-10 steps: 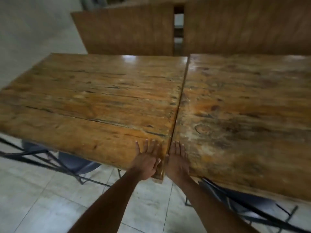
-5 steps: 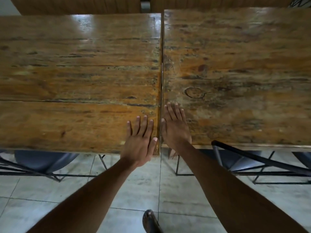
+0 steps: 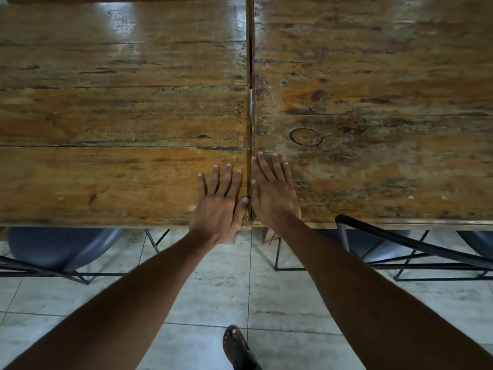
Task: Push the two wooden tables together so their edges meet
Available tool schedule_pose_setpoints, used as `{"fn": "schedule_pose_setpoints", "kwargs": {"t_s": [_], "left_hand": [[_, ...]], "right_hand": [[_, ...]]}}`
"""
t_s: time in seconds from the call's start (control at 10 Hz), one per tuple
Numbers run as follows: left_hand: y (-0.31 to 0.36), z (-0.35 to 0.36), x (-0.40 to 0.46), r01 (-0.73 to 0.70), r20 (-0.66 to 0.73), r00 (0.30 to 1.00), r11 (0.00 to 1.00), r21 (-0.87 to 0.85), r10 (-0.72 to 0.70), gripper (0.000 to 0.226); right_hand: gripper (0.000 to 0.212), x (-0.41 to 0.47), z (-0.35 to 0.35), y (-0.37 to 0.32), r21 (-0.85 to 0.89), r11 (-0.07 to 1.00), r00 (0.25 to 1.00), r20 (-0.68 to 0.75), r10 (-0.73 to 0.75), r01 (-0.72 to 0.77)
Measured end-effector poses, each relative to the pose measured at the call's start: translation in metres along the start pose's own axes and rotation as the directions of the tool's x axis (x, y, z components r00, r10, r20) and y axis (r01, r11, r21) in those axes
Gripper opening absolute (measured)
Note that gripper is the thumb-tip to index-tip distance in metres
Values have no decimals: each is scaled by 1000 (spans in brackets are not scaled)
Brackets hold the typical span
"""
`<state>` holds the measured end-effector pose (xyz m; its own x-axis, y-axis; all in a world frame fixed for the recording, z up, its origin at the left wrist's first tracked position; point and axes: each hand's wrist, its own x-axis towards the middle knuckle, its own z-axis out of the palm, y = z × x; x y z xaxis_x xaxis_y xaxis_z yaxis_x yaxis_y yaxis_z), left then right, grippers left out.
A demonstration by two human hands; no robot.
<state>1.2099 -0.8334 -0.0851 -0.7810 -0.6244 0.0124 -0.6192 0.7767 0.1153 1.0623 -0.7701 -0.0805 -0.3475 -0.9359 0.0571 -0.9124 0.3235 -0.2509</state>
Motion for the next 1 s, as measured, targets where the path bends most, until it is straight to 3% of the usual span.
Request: {"fn": "schedule_pose_setpoints", "kwargs": {"t_s": [0.7,0.8,0.9,1.0], "left_hand": [[-1,0,5,11,49,999,1000,1,-11,66],[-3,-6,5,10,130,992,1000,-18,-8,68],[-9,-38,11,2,308,951,1000,17,-7,69],[2,-72,3,-49,346,938,991,125,3,70]], "right_hand": [[54,2,2,-2,-25,1000,998,61,2,-1],[55,5,-8,-2,-70,998,983,181,15,-3],[58,14,-25,-12,-99,995,946,322,42,-10],[64,7,-43,-25,-116,993,956,290,46,-13]]}}
